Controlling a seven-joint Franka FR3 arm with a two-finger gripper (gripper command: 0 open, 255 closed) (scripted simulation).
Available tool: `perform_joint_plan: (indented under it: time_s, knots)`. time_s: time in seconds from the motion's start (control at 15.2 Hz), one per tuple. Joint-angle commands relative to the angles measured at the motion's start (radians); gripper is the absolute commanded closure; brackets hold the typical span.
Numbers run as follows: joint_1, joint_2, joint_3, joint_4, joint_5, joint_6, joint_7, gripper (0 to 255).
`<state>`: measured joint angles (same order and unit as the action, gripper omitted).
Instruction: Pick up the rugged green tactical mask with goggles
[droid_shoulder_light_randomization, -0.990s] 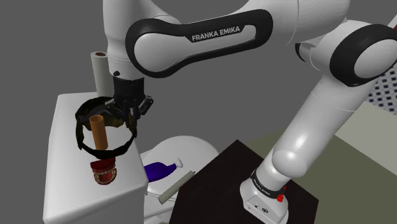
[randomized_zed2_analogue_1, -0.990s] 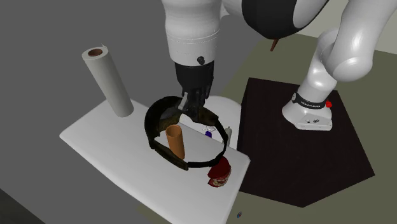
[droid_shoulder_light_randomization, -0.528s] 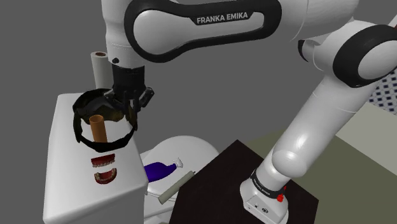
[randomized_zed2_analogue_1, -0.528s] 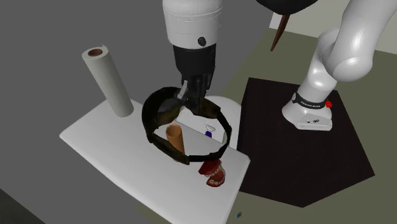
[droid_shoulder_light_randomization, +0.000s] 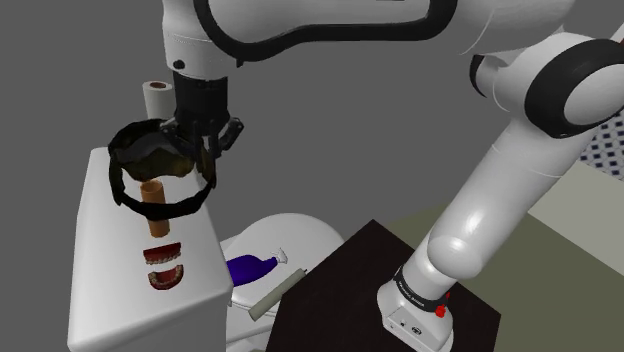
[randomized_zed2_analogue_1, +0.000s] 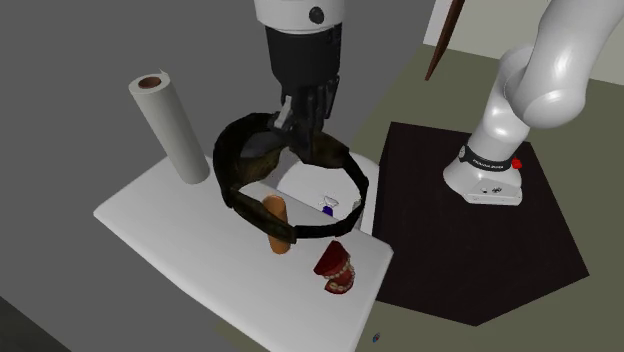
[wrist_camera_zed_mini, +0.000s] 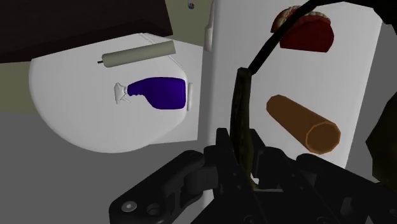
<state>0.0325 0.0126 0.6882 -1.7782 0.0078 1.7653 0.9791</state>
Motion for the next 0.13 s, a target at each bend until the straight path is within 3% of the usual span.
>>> perform_joint_plan:
  time_s: [0.0,0.07]
  knots:
    - [0.000,-0.002,0.000,0.017,0.001,-0.018,0.001,255]
    - [0.000,-0.002,0.001,0.018,0.001,-0.019,0.001,255]
